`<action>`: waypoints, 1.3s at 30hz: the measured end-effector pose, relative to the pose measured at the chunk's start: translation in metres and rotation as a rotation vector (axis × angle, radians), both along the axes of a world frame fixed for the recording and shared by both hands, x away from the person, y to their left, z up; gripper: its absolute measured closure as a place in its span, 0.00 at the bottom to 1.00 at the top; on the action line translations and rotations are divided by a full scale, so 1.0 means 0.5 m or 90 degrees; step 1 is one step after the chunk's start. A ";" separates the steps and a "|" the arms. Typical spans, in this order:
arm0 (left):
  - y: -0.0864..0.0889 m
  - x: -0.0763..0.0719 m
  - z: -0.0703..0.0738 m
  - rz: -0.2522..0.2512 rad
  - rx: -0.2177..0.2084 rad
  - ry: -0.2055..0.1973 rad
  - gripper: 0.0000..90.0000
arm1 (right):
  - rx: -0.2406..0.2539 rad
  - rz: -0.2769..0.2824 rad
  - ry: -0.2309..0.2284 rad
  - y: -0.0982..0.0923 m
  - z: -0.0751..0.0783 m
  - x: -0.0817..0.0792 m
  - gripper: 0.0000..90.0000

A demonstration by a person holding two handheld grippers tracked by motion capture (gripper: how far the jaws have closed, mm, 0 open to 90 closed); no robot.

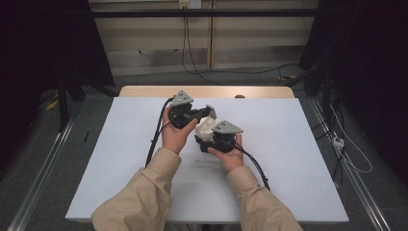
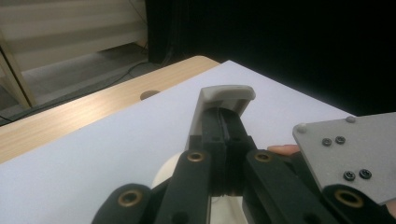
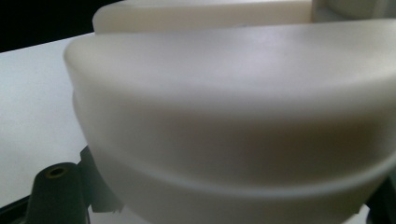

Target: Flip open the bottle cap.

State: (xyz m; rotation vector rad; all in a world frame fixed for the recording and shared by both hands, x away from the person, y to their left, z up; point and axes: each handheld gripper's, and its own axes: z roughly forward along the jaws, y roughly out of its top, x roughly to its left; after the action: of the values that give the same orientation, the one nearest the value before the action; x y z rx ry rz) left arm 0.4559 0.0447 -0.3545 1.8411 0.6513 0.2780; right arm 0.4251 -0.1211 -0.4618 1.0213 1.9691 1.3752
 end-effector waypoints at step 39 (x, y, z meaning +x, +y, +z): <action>-0.025 0.031 0.007 -0.006 0.000 -0.006 1.00 | -0.001 0.003 -0.002 -0.001 -0.001 0.001 0.21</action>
State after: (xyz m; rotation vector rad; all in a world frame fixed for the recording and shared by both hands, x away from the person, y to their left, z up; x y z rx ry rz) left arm 0.4712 0.0322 -0.3512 1.8407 0.6364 0.2804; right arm 0.4258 -0.1215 -0.4623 1.0145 1.9710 1.3758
